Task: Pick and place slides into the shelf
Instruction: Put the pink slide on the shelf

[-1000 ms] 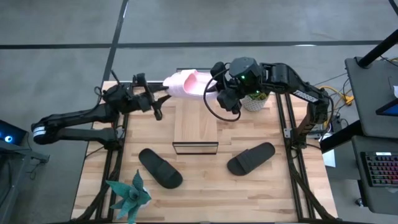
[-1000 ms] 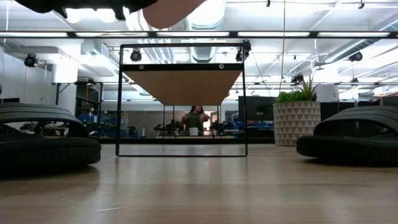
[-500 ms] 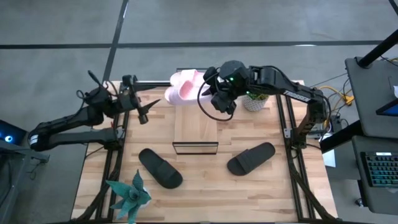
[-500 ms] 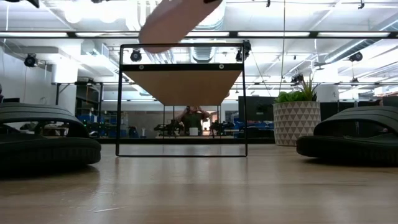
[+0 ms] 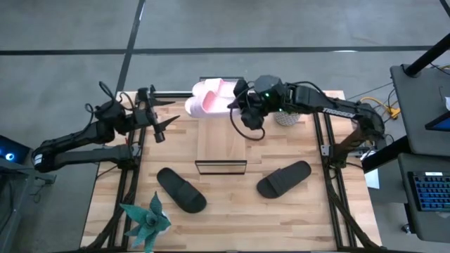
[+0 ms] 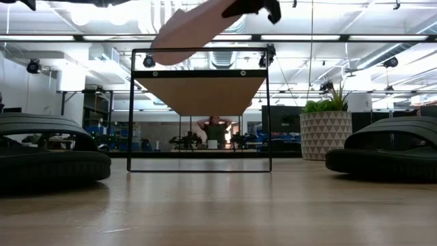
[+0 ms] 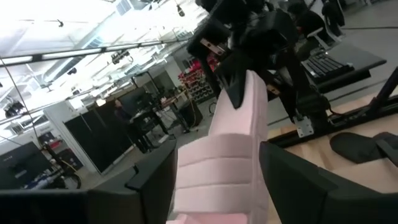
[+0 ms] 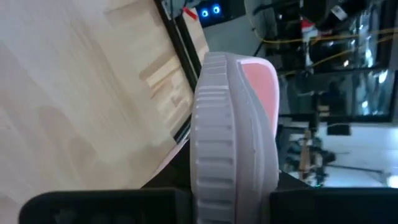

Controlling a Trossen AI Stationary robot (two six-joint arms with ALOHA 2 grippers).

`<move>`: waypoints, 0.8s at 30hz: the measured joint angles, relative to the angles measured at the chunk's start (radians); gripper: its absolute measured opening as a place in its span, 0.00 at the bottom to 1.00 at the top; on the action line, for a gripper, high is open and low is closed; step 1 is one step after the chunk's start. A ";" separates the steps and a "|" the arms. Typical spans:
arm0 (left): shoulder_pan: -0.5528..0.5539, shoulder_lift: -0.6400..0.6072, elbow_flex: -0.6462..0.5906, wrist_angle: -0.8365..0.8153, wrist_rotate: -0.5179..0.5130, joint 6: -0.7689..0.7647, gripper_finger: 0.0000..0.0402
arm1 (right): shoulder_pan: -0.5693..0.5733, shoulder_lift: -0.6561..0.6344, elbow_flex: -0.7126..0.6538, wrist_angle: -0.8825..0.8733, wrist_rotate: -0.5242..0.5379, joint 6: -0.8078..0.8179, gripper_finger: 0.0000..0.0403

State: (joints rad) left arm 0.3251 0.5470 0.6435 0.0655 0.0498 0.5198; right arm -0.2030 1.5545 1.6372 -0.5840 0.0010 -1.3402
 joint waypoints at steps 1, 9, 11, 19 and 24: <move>0.000 0.002 -0.001 0.000 -0.001 0.000 0.53 | 0.000 -0.020 -0.044 0.045 0.000 -0.004 0.12; 0.000 0.008 -0.004 0.002 -0.002 0.000 0.53 | -0.026 -0.219 -0.398 0.365 -0.113 -0.050 0.12; 0.000 0.009 -0.009 -0.002 -0.002 0.001 0.53 | -0.050 -0.256 -0.484 0.431 -0.190 -0.051 0.12; 0.000 0.030 -0.010 0.001 -0.002 0.010 0.53 | -0.184 -0.259 -0.685 0.639 -0.337 -0.052 0.12; 0.000 0.055 -0.010 0.004 -0.002 0.016 0.53 | -0.232 -0.195 -0.704 0.711 -0.404 -0.107 0.12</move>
State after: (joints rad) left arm 0.3248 0.6018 0.6331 0.0696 0.0475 0.5359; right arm -0.4353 1.3591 0.9333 0.1273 -0.4034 -1.4472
